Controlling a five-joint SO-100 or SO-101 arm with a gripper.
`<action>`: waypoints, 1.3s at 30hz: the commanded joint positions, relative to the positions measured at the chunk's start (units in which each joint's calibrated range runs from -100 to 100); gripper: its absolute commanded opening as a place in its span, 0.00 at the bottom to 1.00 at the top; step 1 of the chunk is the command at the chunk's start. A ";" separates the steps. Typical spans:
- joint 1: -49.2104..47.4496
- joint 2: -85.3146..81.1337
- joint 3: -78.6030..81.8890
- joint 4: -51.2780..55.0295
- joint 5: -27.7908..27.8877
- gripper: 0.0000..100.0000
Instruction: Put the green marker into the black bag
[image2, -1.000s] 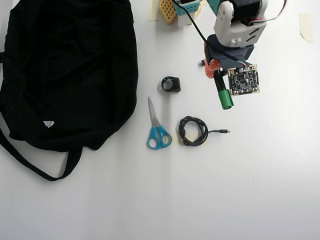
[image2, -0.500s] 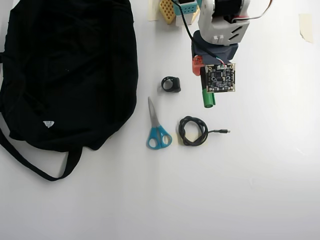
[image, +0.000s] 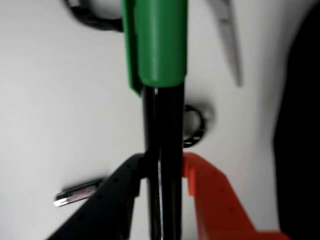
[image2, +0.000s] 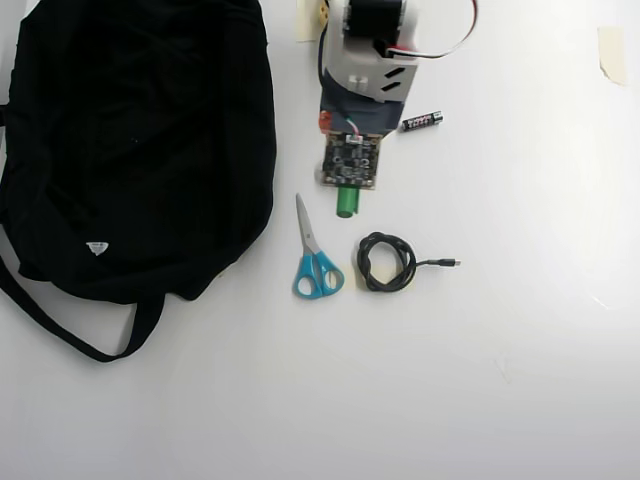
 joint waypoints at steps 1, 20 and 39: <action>4.70 -1.78 -0.62 -0.35 0.98 0.02; 42.09 0.87 -0.53 -10.77 0.87 0.02; 49.80 19.13 -2.59 -20.85 -0.91 0.22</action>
